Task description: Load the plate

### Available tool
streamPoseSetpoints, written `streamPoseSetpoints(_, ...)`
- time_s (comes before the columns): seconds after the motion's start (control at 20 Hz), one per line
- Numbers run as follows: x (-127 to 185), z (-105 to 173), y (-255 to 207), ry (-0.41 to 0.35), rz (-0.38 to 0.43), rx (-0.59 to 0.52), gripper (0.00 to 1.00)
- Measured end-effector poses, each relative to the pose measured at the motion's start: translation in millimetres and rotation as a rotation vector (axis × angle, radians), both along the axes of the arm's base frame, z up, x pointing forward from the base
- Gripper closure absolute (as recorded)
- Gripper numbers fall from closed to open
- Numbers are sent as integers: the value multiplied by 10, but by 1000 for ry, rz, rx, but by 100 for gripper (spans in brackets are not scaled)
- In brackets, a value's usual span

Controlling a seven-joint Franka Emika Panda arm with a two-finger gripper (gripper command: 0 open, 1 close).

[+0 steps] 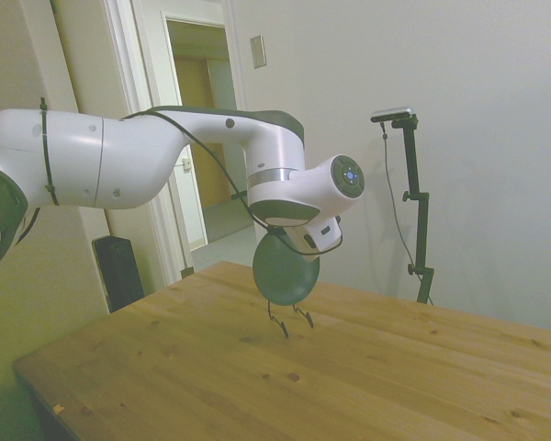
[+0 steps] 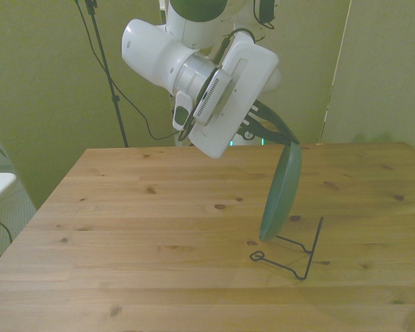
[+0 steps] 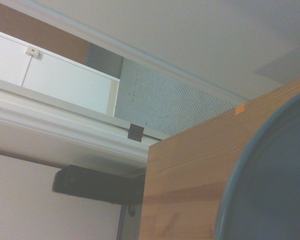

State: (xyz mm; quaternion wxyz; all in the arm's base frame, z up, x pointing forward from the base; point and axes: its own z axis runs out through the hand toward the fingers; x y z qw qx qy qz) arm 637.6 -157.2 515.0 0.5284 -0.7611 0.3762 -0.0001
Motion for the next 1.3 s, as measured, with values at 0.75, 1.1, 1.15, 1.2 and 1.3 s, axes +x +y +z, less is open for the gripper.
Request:
streamPoseSetpoints(0.75,-1,0,-5,0,-1,0,100)
streamPoseSetpoints(1.1,8,0,21,-2,0,1,100)
streamPoseSetpoints(1.15,17,-13,45,-3,-3,9,100)
streamPoseSetpoints(1.2,28,-43,64,-3,-12,21,100)
streamPoseSetpoints(1.3,37,-127,78,-2,-28,50,100)
